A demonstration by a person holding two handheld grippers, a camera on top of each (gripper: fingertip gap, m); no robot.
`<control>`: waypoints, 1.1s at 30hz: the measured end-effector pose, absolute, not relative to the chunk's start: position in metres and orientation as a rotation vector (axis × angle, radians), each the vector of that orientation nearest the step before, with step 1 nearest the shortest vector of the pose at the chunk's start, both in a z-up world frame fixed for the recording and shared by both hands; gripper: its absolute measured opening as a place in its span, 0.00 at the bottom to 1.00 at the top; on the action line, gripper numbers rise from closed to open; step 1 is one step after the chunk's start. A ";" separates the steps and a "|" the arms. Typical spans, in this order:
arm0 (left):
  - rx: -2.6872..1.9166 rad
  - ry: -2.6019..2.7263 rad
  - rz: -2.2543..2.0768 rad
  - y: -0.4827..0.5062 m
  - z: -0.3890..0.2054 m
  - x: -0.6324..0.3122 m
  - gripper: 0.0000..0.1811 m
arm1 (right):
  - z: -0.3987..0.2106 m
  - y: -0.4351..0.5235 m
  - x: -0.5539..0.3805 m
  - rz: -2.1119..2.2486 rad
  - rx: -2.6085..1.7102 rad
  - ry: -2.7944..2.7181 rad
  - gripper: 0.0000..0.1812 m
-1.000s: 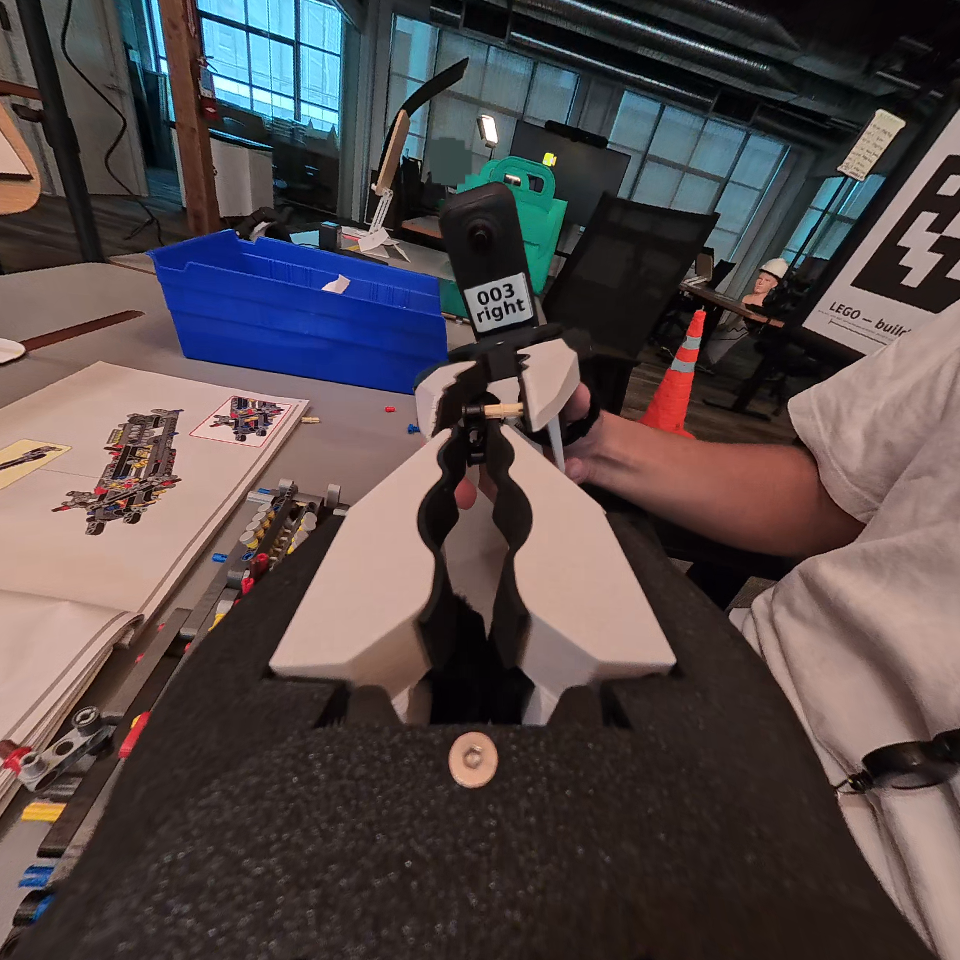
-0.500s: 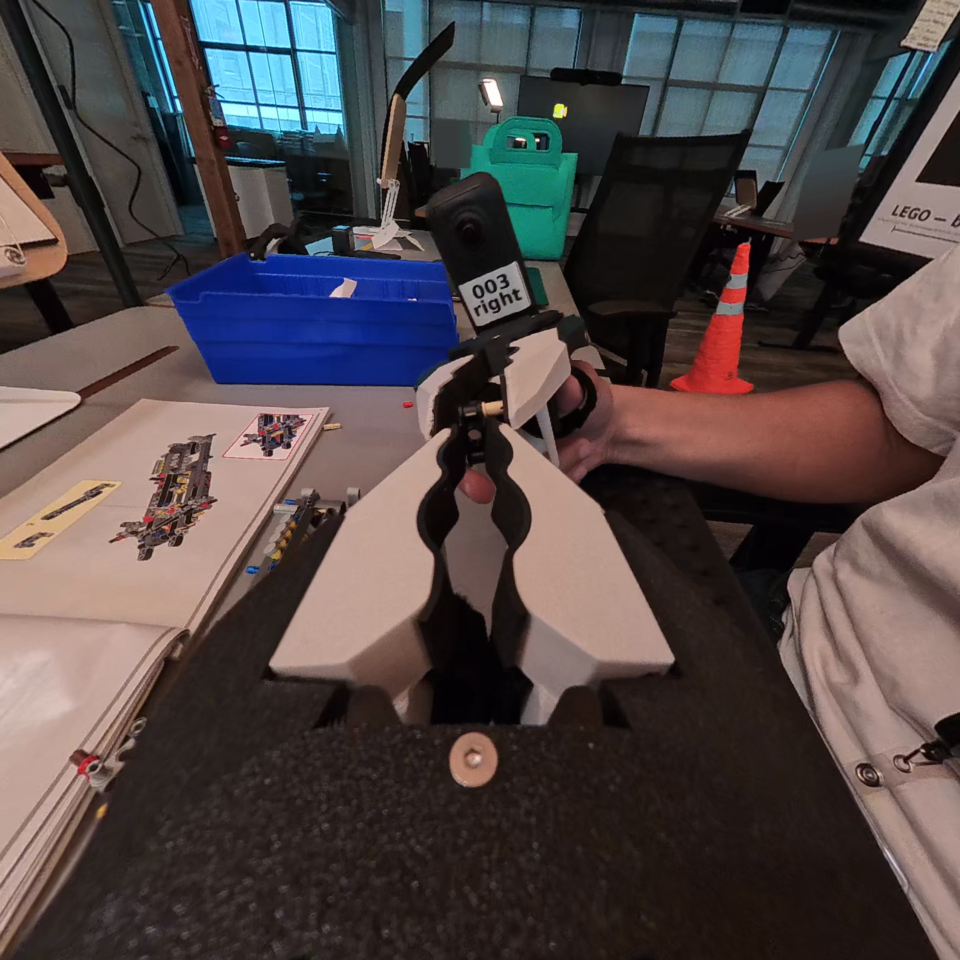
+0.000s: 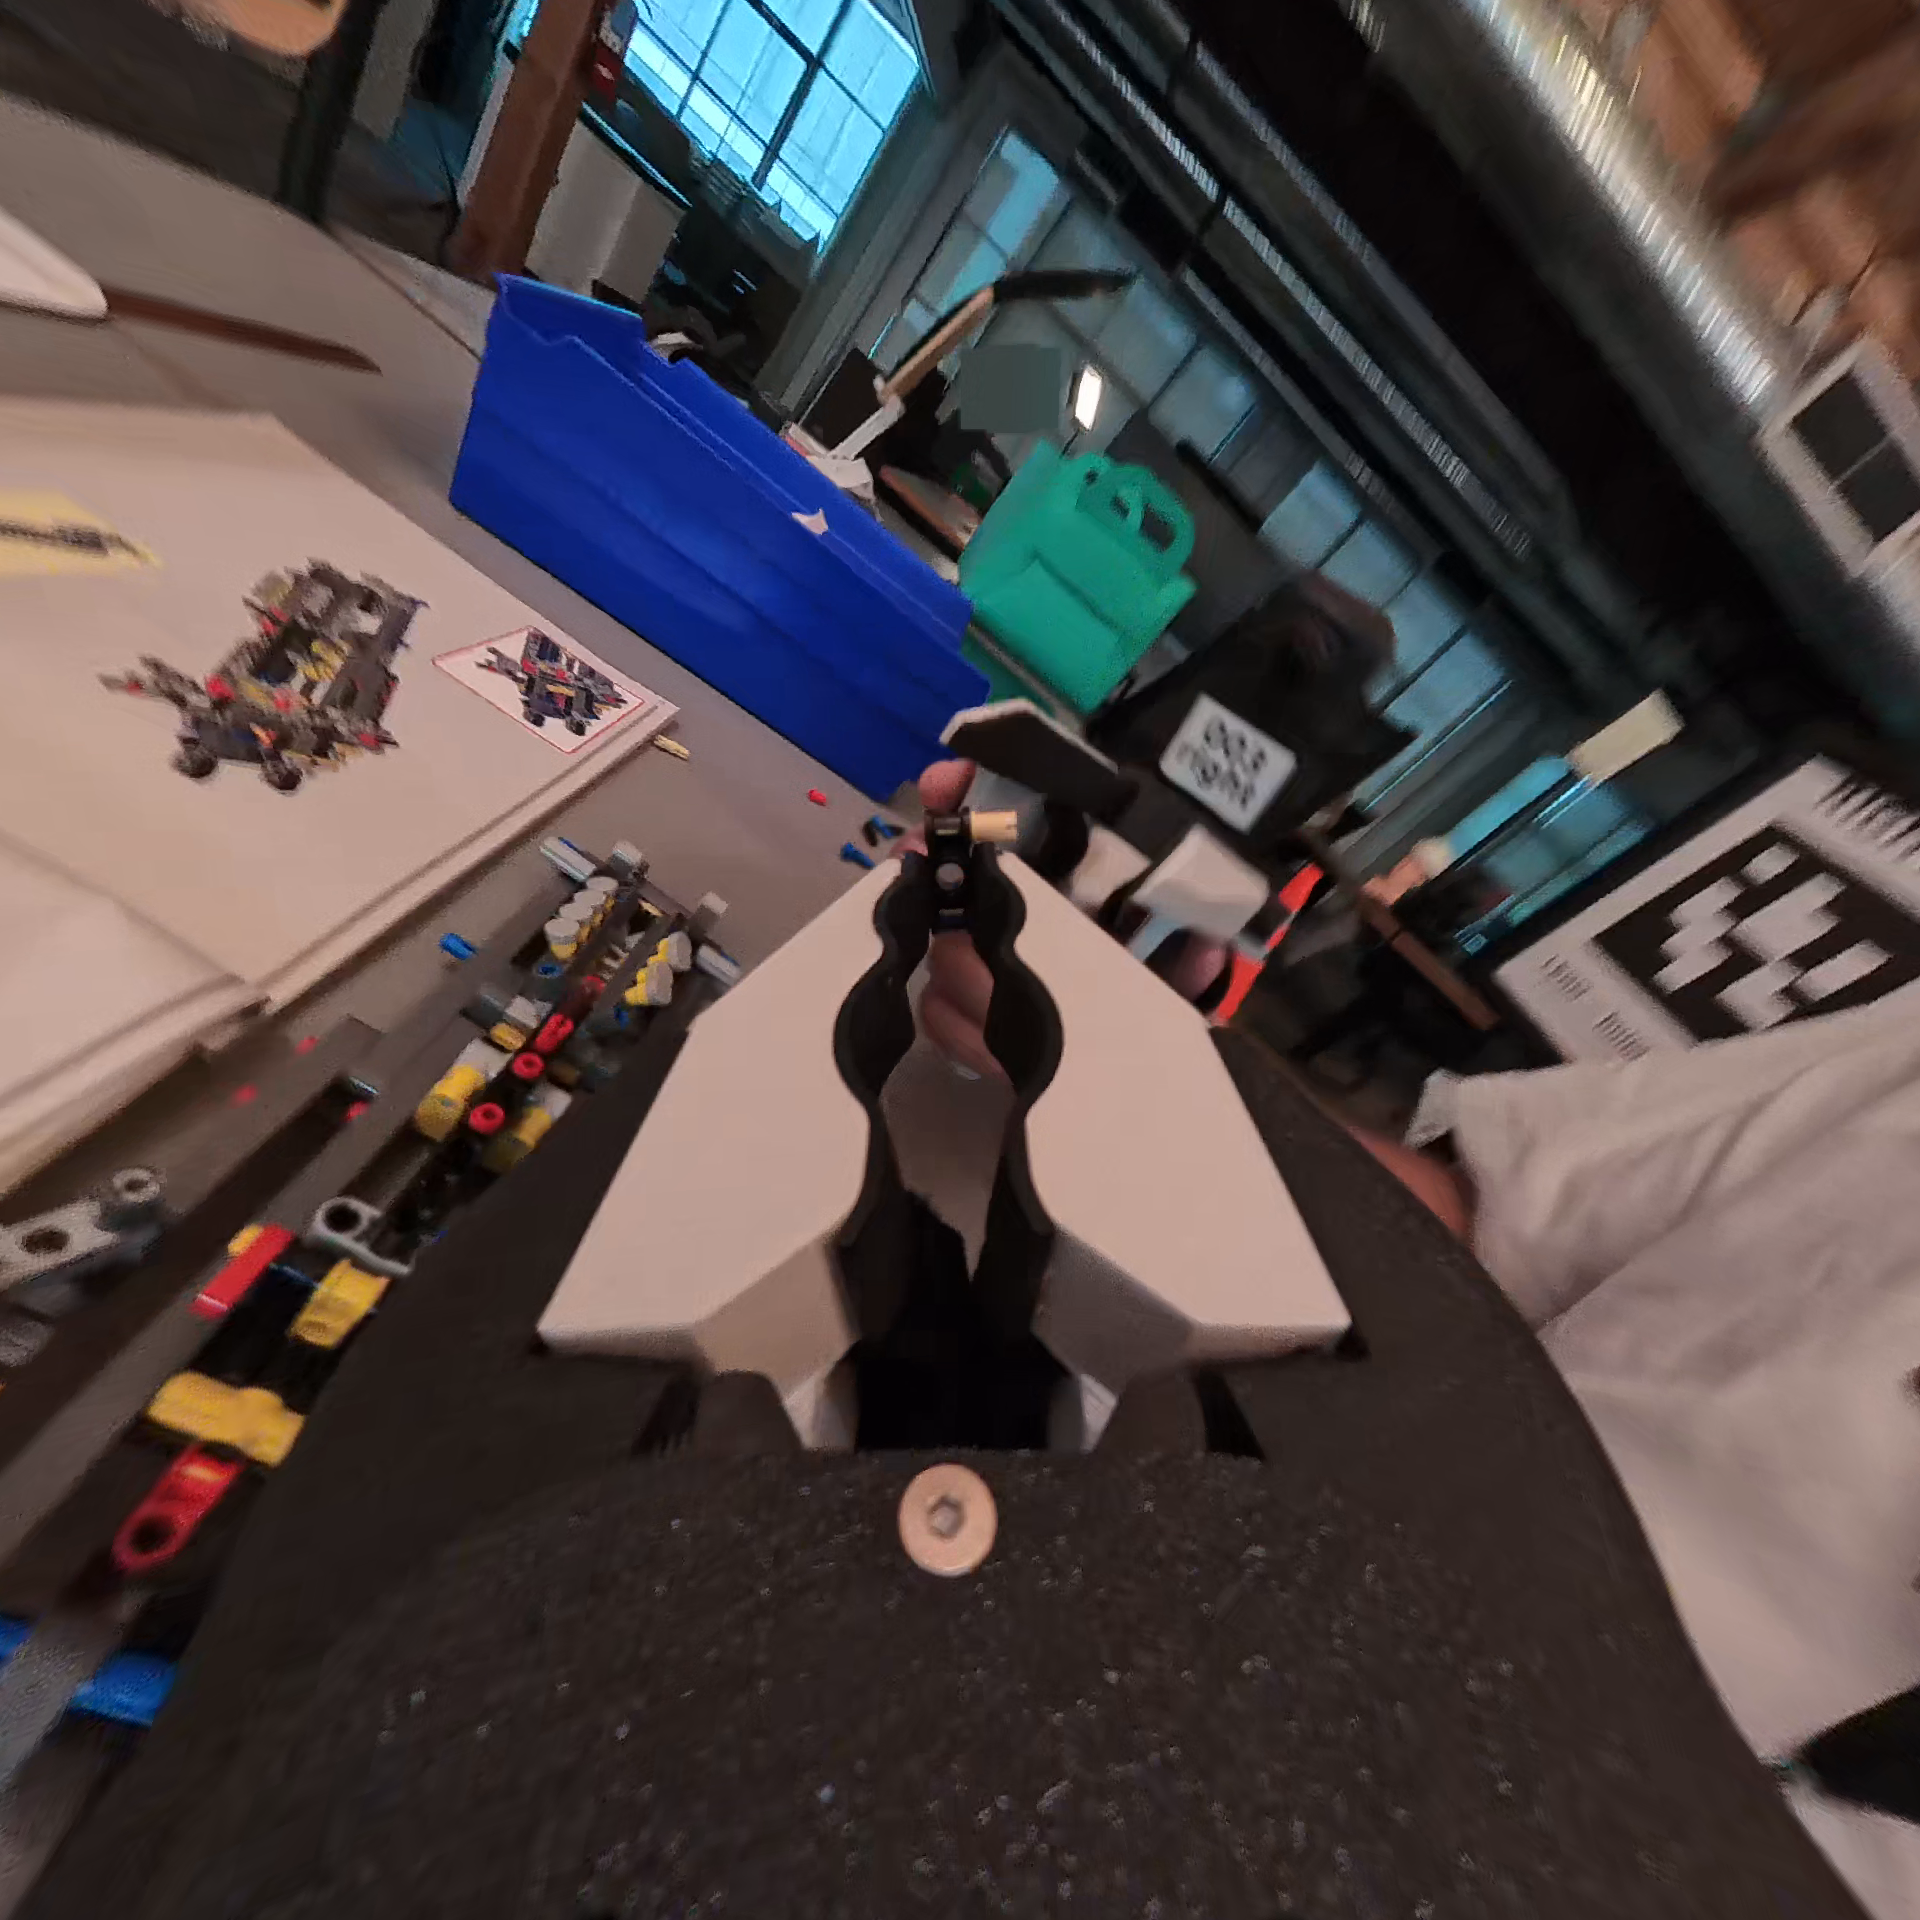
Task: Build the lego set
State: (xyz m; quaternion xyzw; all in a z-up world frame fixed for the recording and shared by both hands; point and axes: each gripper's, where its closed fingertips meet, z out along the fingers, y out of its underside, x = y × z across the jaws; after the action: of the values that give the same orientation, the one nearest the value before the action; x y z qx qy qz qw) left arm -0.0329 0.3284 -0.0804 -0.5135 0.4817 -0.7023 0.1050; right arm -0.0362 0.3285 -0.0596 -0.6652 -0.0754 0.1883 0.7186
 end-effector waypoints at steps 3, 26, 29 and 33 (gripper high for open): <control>-1.641 1.258 -2.202 0.339 -0.082 -0.028 0.04 | -0.083 0.335 -0.033 0.111 -1.594 -0.225 0.19; -1.663 1.243 -2.408 0.324 -0.082 -0.026 0.04 | -0.087 0.342 -0.031 -0.447 -1.584 -0.355 0.07; -1.567 1.373 -2.168 0.328 -0.086 -0.027 0.04 | -0.092 0.340 -0.032 -0.262 -1.635 -0.276 0.08; -1.272 1.568 -1.618 0.340 -0.089 -0.029 0.03 | -0.091 0.333 -0.028 -0.001 -1.650 -0.174 0.09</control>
State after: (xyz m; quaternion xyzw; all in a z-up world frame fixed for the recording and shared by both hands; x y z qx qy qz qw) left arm -0.0292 0.3397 -0.0888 -0.4728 0.5829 -0.6015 0.2736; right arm -0.0283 0.3325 -0.0914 -0.7337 -0.0774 -0.0002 0.6750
